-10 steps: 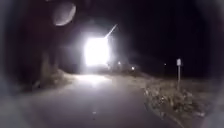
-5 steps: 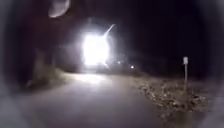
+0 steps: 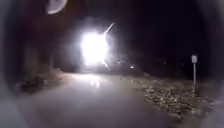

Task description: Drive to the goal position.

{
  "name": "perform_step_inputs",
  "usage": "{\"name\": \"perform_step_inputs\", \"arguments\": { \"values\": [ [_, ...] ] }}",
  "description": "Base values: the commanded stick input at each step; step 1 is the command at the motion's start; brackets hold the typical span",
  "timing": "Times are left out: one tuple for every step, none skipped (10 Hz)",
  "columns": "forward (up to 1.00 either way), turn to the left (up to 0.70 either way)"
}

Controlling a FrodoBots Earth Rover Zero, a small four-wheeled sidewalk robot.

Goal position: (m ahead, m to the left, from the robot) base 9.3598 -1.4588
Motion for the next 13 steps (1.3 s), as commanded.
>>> {"name": "perform_step_inputs", "arguments": {
  "values": [
    [1.0,0.0],
    [1.0,0.0],
    [1.0,0.0],
    [1.0,0.0],
    [1.0,0.0],
    [1.0,0.04],
    [1.0,0.28],
    [1.0,0.4],
    [1.0,0.4],
    [1.0,0.4],
    [1.0,0.07],
    [1.0,0.0],
    [1.0,0.0]
  ]
}}
